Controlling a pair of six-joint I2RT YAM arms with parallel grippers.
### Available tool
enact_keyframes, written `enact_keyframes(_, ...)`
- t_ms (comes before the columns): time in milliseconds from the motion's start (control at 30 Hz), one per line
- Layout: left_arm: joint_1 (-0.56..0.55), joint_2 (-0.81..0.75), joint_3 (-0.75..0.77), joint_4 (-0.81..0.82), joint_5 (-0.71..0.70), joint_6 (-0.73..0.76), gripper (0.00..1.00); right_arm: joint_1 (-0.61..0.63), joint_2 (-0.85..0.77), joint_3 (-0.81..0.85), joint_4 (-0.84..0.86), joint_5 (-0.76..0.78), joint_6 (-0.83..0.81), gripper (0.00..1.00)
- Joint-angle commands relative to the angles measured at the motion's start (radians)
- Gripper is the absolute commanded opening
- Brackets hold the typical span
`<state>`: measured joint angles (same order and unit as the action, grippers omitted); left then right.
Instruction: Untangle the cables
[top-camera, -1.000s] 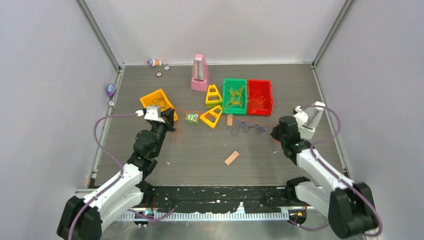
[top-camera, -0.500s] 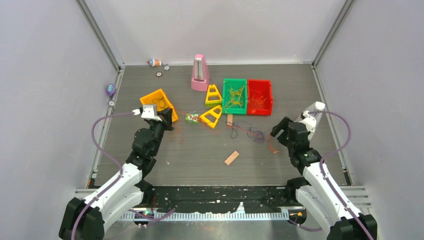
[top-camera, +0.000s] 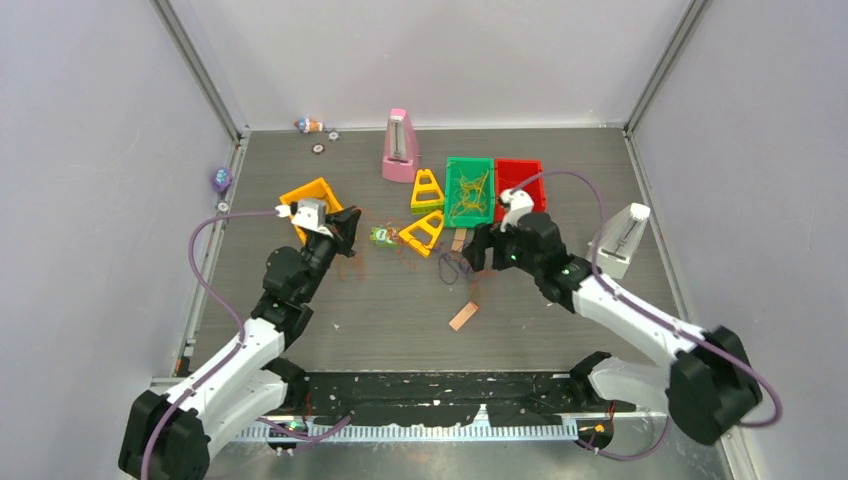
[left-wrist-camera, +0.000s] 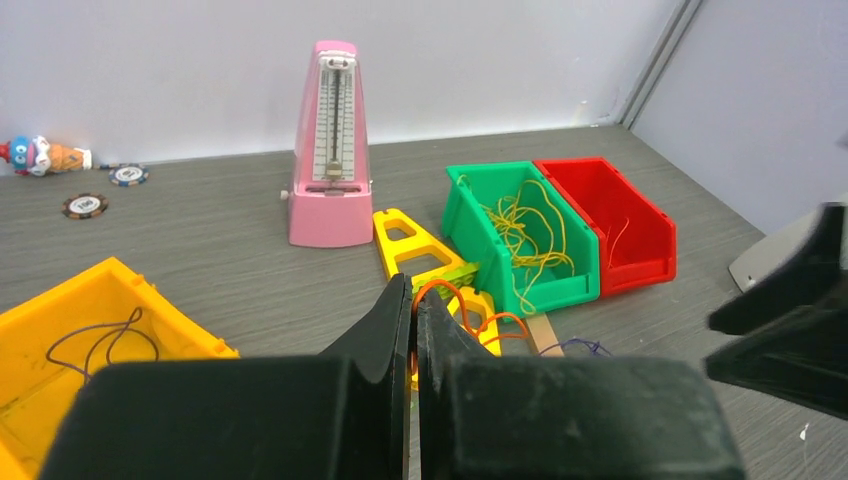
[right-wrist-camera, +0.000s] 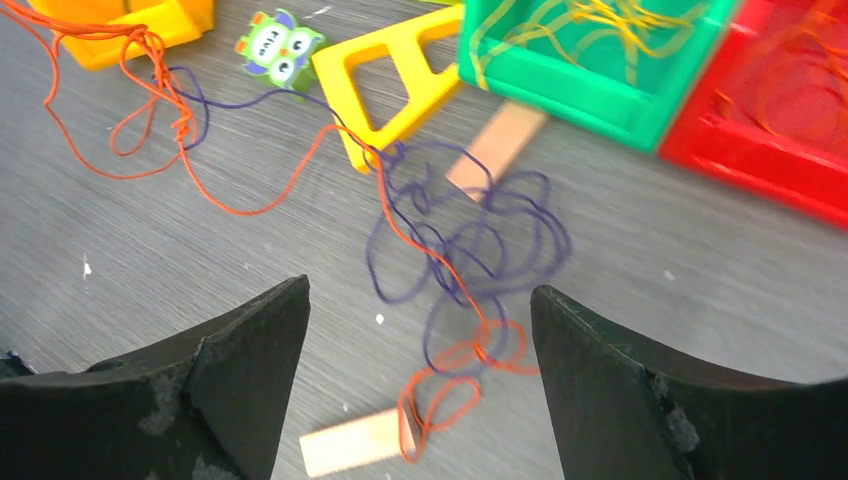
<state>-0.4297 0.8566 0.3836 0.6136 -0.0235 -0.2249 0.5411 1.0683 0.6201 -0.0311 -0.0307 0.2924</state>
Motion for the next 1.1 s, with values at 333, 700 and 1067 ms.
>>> enact_keyframes(333, 0.006, -0.09, 0.15, -0.095, 0.116, 0.003, 0.0, 0.145, 0.474, 0.27, 0.414, -0.141, -0.179, 0.76)
enact_keyframes(700, 0.006, -0.082, 0.318, -0.201, 0.213, -0.022, 0.0, 0.169, 0.57, 0.287, 0.595, -0.26, -0.207, 0.77)
enact_keyframes(1067, 0.006, -0.043, 0.425, -0.31, 0.259, -0.111, 0.0, 0.183, 0.564, 0.298, 0.827, -0.301, -0.134, 0.6)
